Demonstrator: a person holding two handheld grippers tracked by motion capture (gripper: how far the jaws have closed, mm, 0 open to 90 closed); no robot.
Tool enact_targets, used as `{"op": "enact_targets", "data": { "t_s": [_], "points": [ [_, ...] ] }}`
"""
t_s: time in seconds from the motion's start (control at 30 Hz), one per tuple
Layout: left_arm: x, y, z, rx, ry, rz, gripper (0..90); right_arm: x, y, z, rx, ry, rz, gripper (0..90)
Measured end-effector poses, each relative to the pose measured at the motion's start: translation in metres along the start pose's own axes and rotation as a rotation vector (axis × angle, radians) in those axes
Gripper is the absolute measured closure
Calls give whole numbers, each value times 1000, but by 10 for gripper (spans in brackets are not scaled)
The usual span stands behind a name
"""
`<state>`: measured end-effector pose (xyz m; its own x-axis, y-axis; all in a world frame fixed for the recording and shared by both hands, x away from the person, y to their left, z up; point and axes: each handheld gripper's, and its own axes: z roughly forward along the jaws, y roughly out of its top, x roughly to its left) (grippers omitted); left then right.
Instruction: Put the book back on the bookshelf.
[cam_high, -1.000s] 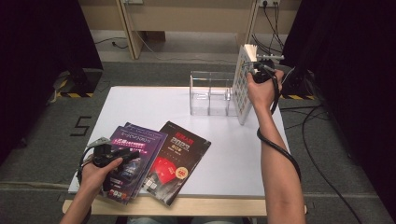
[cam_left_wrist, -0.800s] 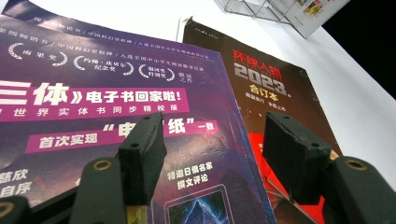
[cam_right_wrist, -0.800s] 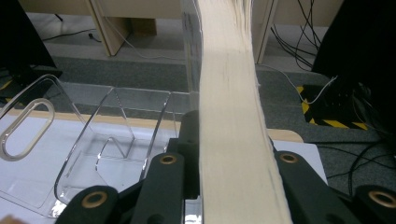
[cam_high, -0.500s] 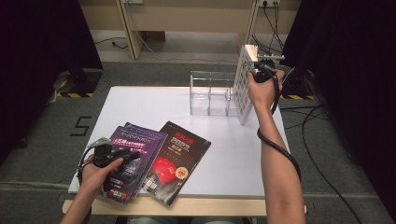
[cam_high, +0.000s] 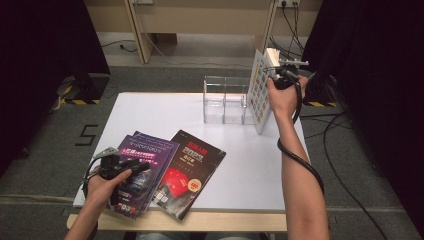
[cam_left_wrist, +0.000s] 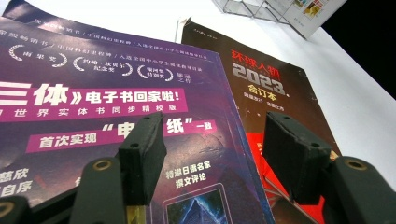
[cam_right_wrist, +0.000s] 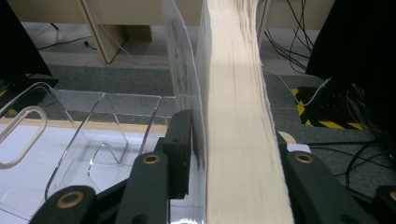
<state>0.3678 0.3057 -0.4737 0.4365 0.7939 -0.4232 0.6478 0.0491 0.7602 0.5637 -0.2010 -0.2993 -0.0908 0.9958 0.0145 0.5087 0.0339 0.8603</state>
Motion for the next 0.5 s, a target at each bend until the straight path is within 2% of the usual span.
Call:
{"op": "enact_targets", "data": {
  "t_s": [0.23, 0.5],
  "points": [
    [-1, 0, 0, -1, -1, -1, 381, -1, -1, -4, -5, 2, -2, 620],
    [-3, 1, -1, -7, 2, 6, 378, 0, -5, -18, -29, 14, -5, 576]
  ]
}}
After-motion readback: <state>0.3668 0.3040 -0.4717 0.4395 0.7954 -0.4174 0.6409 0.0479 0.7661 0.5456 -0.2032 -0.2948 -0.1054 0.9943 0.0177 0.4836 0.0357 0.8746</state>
